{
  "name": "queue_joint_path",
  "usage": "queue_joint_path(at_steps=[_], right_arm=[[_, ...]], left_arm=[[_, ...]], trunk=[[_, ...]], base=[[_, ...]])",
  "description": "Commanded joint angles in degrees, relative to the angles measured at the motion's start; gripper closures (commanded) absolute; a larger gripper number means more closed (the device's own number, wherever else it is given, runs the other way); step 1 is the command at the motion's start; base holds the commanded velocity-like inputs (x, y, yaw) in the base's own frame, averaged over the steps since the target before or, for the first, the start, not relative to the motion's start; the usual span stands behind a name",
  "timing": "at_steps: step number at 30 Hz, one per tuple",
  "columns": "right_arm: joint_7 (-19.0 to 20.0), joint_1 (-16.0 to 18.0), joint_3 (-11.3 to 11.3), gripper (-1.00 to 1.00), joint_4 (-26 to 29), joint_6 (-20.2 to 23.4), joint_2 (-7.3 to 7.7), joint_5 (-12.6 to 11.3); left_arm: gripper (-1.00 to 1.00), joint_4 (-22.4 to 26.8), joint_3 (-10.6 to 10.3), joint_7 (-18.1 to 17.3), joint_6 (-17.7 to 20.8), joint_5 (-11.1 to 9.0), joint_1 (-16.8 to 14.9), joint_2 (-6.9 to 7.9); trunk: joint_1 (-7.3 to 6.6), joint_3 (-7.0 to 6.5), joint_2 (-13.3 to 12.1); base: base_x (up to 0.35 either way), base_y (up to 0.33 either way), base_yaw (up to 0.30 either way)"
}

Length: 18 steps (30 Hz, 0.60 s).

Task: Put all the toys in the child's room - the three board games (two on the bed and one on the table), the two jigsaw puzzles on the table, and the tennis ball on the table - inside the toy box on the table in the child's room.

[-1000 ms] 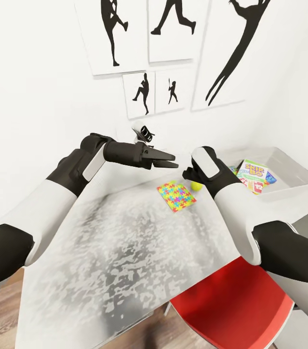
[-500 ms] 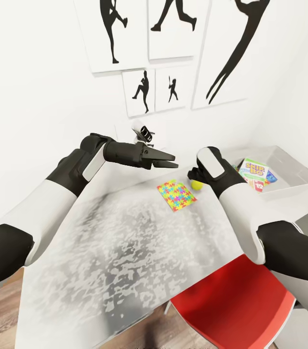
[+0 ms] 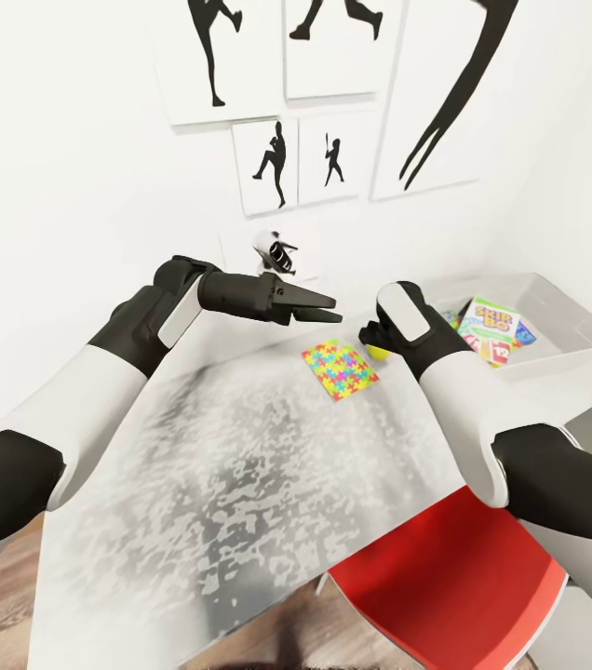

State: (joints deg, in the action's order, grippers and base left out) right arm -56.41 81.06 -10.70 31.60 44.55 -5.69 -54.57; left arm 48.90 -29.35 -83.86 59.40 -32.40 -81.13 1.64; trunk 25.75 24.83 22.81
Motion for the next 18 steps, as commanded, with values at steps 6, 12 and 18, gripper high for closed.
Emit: queue_joint_path(at_steps=[6, 12, 18], right_arm=[[-0.5, 0.1, -0.3, -1.0, 0.0, 0.3, 0.15, -0.5], [-0.5, 0.3, -0.2, -1.0, 0.0, 0.2, 0.07, -0.5], [-0.5, 1.0, -0.2, -1.0, 0.1, -0.6, -0.25, -0.4]], left_arm=[[-1.0, 0.0, -0.2, -0.2, 0.6, -0.1, 0.0, 0.11], [-1.0, 0.0, -0.2, -0.2, 0.6, -0.1, 0.0, 0.12], [-1.0, 0.0, -0.1, -0.3, 0.6, 0.0, -0.1, 0.2]], trunk=[[0.03, 0.66, 0.1], [0.03, 1.23, 0.1], [0.03, 1.79, 0.1]], base=[[0.0, 0.0, 0.0], [0.0, 0.0, 0.0], [0.0, 0.0, 0.0]])
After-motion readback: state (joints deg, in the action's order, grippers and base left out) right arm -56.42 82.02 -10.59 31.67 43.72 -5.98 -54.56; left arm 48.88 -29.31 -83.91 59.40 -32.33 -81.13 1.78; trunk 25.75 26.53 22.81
